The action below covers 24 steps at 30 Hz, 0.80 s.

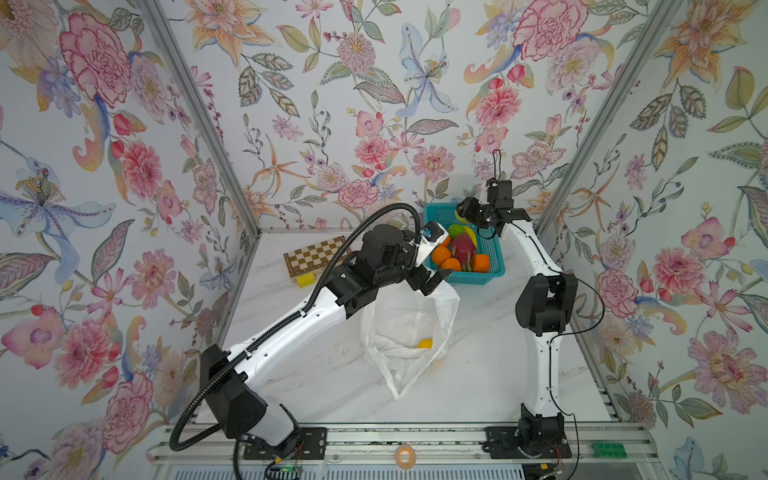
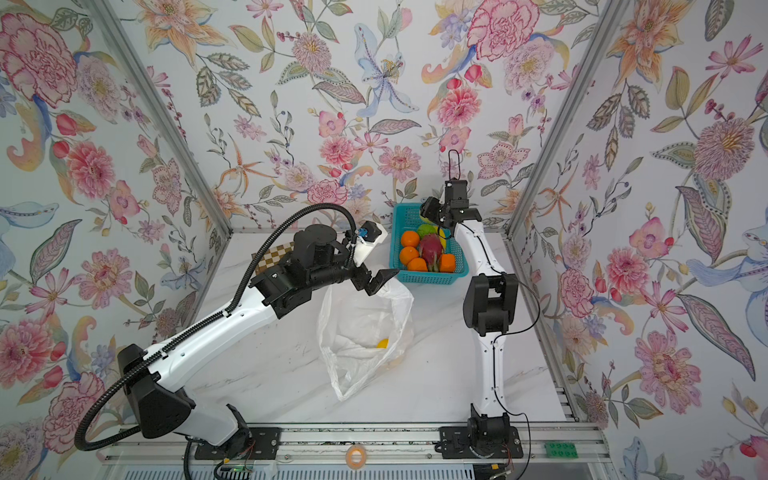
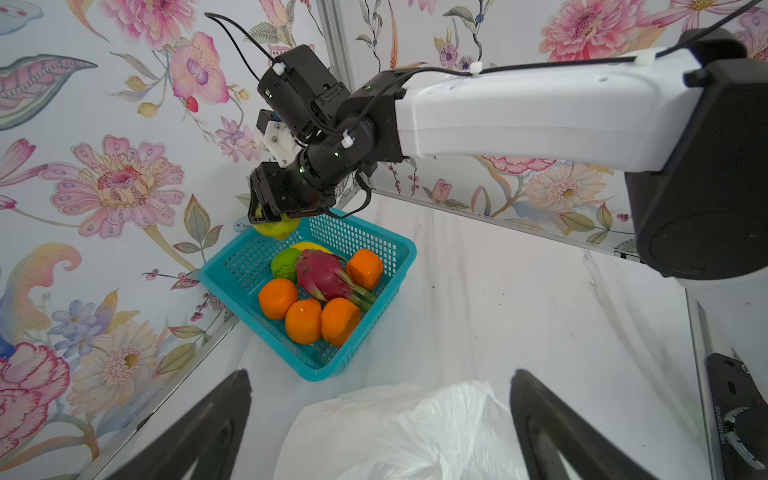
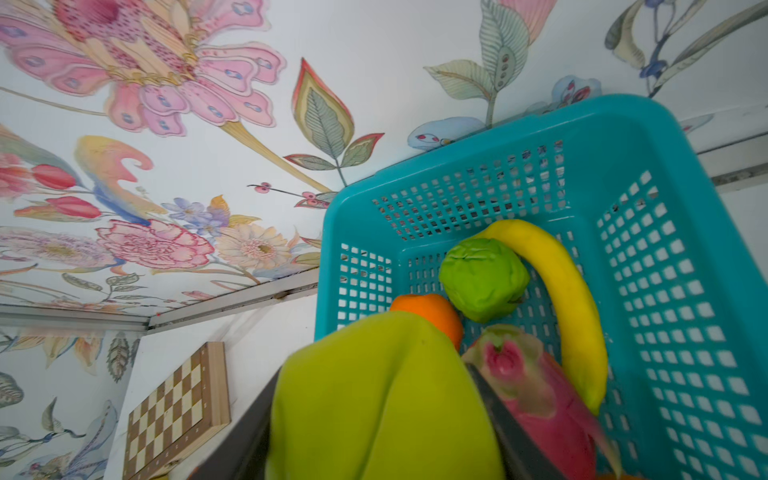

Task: Untie the knot of the plastic bag and take out the fruit
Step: 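Carry the green pear into the teal basket with the right gripper and release it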

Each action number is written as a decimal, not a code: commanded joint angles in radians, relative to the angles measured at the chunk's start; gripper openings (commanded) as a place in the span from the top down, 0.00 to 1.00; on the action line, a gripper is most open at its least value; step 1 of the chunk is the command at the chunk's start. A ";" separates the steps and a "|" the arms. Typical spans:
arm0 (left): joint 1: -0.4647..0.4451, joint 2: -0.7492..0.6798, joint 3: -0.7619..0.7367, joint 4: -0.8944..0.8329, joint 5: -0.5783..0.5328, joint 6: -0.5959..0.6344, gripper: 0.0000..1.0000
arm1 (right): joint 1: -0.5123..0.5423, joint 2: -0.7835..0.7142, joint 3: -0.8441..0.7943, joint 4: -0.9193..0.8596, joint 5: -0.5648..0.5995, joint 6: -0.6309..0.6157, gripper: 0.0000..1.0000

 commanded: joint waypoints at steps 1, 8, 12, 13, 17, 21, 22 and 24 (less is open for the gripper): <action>0.012 0.008 0.035 -0.030 0.031 -0.025 0.01 | -0.024 0.064 0.079 -0.030 0.035 -0.051 0.48; 0.020 0.003 0.030 -0.044 0.025 -0.010 0.01 | -0.063 0.196 0.179 -0.030 0.086 -0.088 0.48; 0.021 0.002 0.018 -0.021 0.026 -0.026 0.01 | -0.073 0.250 0.217 -0.023 0.113 -0.102 0.48; 0.020 0.002 0.014 -0.015 0.026 -0.026 0.01 | -0.076 0.260 0.221 -0.020 0.117 -0.102 0.48; 0.021 0.004 0.000 0.010 0.024 -0.062 0.01 | -0.080 0.293 0.222 -0.002 0.156 -0.071 0.47; 0.020 0.004 -0.007 0.033 0.022 -0.080 0.01 | -0.093 0.335 0.225 0.014 0.170 0.014 0.46; 0.021 0.003 -0.011 0.037 0.020 -0.083 0.01 | -0.096 0.344 0.228 0.017 0.166 0.034 0.45; 0.021 -0.003 -0.019 0.044 0.017 -0.094 0.01 | -0.097 0.353 0.234 0.021 0.156 0.053 0.41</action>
